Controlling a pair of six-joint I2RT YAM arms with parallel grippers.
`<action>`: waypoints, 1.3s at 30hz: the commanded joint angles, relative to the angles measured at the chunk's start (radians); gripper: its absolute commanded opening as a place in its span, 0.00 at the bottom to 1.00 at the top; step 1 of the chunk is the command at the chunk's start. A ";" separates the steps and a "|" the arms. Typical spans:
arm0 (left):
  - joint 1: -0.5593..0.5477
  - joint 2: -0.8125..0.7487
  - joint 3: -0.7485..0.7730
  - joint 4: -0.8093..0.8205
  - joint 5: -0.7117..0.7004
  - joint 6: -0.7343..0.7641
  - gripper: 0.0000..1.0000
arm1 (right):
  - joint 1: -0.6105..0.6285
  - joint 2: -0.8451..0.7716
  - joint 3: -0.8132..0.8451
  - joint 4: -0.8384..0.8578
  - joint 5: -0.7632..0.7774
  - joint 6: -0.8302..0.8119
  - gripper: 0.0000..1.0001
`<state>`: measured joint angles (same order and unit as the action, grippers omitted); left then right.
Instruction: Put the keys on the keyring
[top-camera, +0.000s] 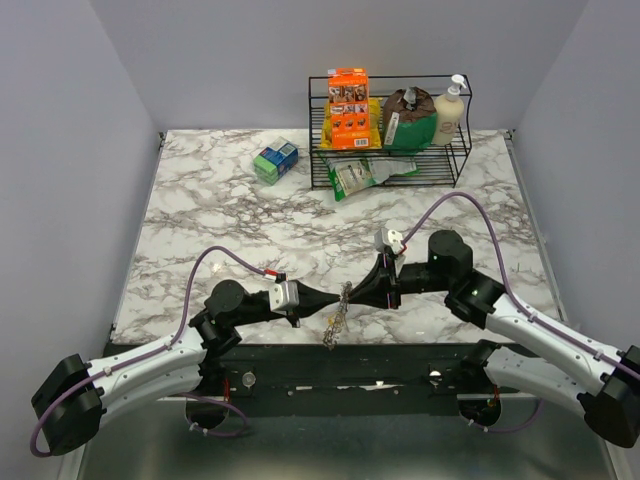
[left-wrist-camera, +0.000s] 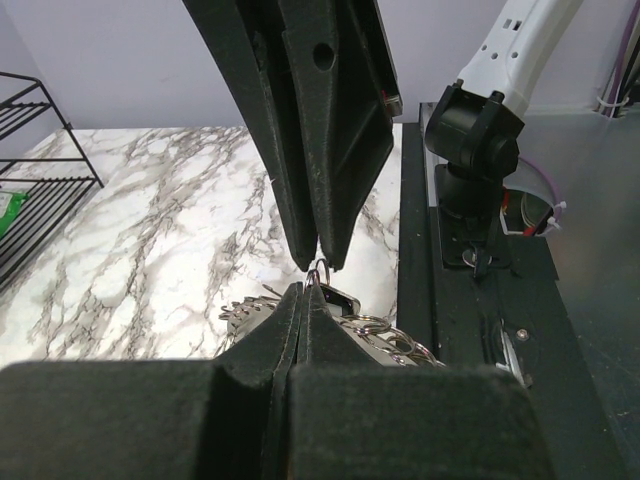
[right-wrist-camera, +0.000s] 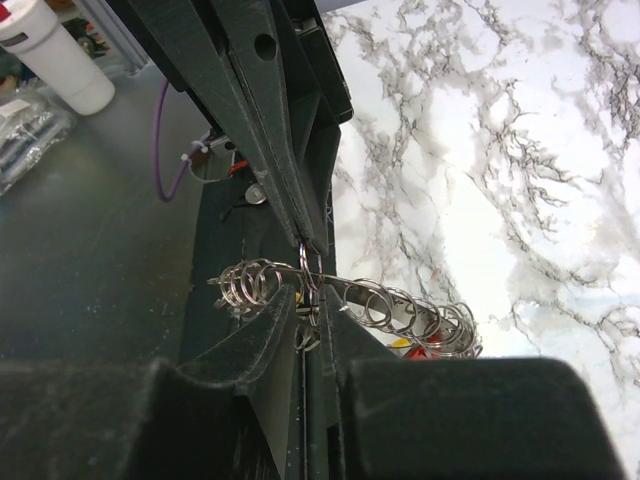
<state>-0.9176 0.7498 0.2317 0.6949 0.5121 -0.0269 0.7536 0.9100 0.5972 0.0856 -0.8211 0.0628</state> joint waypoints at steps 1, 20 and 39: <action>-0.001 -0.009 0.038 0.081 0.022 0.018 0.00 | 0.006 0.018 0.000 0.017 -0.018 -0.009 0.19; -0.001 -0.007 0.037 0.100 -0.011 0.013 0.00 | 0.006 0.041 -0.020 0.020 -0.046 0.017 0.00; -0.001 0.011 0.037 0.112 -0.035 -0.001 0.00 | 0.007 0.040 -0.080 0.097 -0.085 0.080 0.01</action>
<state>-0.9176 0.7681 0.2337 0.7025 0.5102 -0.0284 0.7536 0.9489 0.5476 0.1532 -0.8631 0.1173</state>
